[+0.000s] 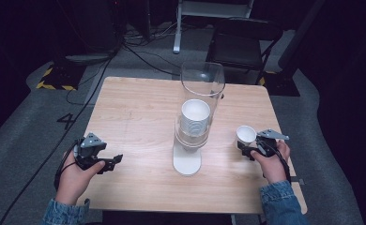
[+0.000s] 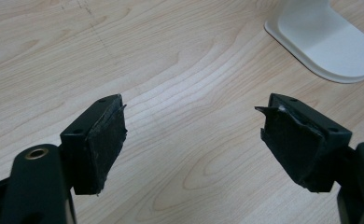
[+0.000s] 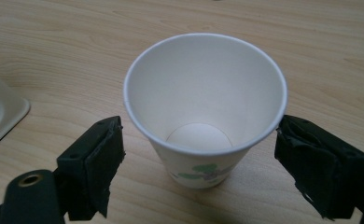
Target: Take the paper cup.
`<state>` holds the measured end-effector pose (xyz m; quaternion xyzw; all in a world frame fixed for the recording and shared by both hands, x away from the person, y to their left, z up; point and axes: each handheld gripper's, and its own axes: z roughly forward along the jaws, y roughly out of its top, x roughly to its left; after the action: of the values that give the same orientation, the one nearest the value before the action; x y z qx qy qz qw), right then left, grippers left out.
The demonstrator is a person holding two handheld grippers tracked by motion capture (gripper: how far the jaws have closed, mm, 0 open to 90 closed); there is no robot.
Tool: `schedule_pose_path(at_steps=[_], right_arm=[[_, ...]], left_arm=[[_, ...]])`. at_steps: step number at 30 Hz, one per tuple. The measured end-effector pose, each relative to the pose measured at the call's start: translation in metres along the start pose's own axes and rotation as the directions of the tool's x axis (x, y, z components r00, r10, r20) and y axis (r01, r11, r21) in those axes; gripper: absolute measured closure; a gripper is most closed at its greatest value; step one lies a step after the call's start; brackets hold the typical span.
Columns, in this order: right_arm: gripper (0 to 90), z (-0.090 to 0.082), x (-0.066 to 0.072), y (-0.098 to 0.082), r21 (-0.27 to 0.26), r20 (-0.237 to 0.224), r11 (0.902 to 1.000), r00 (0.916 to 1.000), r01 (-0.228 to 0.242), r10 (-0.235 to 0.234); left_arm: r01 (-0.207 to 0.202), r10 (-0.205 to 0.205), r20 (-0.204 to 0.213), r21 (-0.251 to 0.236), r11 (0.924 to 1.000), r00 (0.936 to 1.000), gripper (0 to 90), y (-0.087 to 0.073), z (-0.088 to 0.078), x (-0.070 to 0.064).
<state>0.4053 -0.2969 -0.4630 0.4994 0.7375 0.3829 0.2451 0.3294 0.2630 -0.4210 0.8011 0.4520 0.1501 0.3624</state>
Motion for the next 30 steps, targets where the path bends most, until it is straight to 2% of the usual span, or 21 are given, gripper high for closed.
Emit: schedule_pose_path(at_steps=[2, 3, 5, 10, 11, 12, 13, 15, 16, 17, 19, 24, 25, 26, 28, 29, 30], right_arm=[[16.8, -0.009, 0.002, 0.001, 0.002, -0.007, 0.9996, 0.9996, 0.028, -0.028], [16.8, -0.009, 0.002, 0.001, 0.002, -0.007, 0.9996, 0.9996, 0.028, -0.028], [17.3, -0.022, 0.003, 0.003, 0.000, -0.028, 0.9984, 0.9980, 0.057, -0.057], [16.5, -0.046, 0.006, 0.011, -0.046, -0.041, 0.9974, 0.9975, 0.056, -0.058], [16.5, -0.046, 0.006, 0.011, -0.046, -0.041, 0.9974, 0.9975, 0.056, -0.058], [16.5, -0.050, 0.007, 0.012, -0.051, -0.055, 0.9971, 0.9967, 0.057, -0.060], [16.6, -0.059, 0.012, 0.014, -0.042, -0.097, 0.9970, 0.9930, 0.065, -0.069], [17.0, -0.065, 0.018, 0.017, -0.059, -0.113, 0.9966, 0.9916, 0.057, -0.063], [17.0, -0.068, 0.021, 0.018, -0.064, -0.119, 0.9967, 0.9912, 0.050, -0.057], [17.0, -0.068, 0.021, 0.018, -0.064, -0.119, 0.9967, 0.9912, 0.050, -0.057], [17.1, -0.076, 0.030, 0.024, -0.089, -0.145, 0.9948, 0.9874, 0.050, -0.063], [17.5, -0.090, 0.048, 0.032, -0.115, -0.209, 0.9882, 0.9701, 0.100, -0.123], [17.5, -0.090, 0.048, 0.032, -0.115, -0.209, 0.9882, 0.9701, 0.100, -0.123], [18.6, -0.093, 0.056, 0.035, -0.128, -0.240, 0.9837, 0.9586, 0.126, -0.154], [18.7, -0.093, 0.062, 0.036, -0.138, -0.278, 0.9805, 0.9447, 0.140, -0.174], [18.7, -0.093, 0.064, 0.036, -0.139, -0.293, 0.9800, 0.9393, 0.142, -0.178], [18.7, -0.093, 0.064, 0.036, -0.139, -0.293, 0.9800, 0.9393, 0.142, -0.178]], left_arm=[[-0.001, 0.001, -0.001, 0.000, 1.0000, 1.0000, 21.6, 0.000, 0.000, 0.000], [-0.001, 0.001, -0.001, 0.000, 1.0000, 1.0000, 21.6, 0.000, 0.000, 0.000], [-0.001, 0.001, -0.003, 0.000, 1.0000, 1.0000, 21.6, 0.000, -0.001, 0.000], [-0.005, 0.005, -0.014, -0.006, 1.0000, 0.9999, 22.0, -0.001, -0.003, -0.001], [-0.005, 0.005, -0.014, -0.006, 1.0000, 0.9999, 22.9, -0.001, -0.003, -0.001], [-0.012, 0.011, -0.017, -0.017, 0.9998, 0.9998, 22.9, -0.001, -0.004, -0.001], [-0.016, 0.015, -0.011, -0.032, 0.9994, 0.9998, 23.5, 0.002, -0.008, -0.004], [-0.027, 0.027, -0.003, -0.034, 0.9990, 0.9996, 23.1, 0.003, -0.009, -0.006], [-0.034, 0.034, 0.013, -0.027, 0.9991, 0.9993, 22.5, 0.005, -0.009, -0.009], [-0.034, 0.034, 0.013, -0.027, 0.9991, 0.9993, 22.2, 0.005, -0.009, -0.009], [-0.048, 0.049, 0.016, -0.026, 0.9985, 0.9987, 22.2, 0.006, -0.008, -0.012], [-0.058, 0.059, 0.026, -0.026, 0.9980, 0.9979, 22.2, 0.008, -0.008, -0.016], [-0.058, 0.059, 0.026, -0.026, 0.9980, 0.9979, 22.2, 0.008, -0.008, -0.016], [-0.070, 0.071, 0.031, -0.023, 0.9973, 0.9970, 22.2, 0.008, -0.008, -0.017], [-0.071, 0.071, 0.035, -0.022, 0.9973, 0.9968, 22.1, 0.008, -0.008, -0.018], [-0.068, 0.068, 0.041, -0.019, 0.9975, 0.9968, 22.1, 0.008, -0.008, -0.019], [-0.068, 0.068, 0.041, -0.019, 0.9975, 0.9968, 22.0, 0.008, -0.008, -0.019]])
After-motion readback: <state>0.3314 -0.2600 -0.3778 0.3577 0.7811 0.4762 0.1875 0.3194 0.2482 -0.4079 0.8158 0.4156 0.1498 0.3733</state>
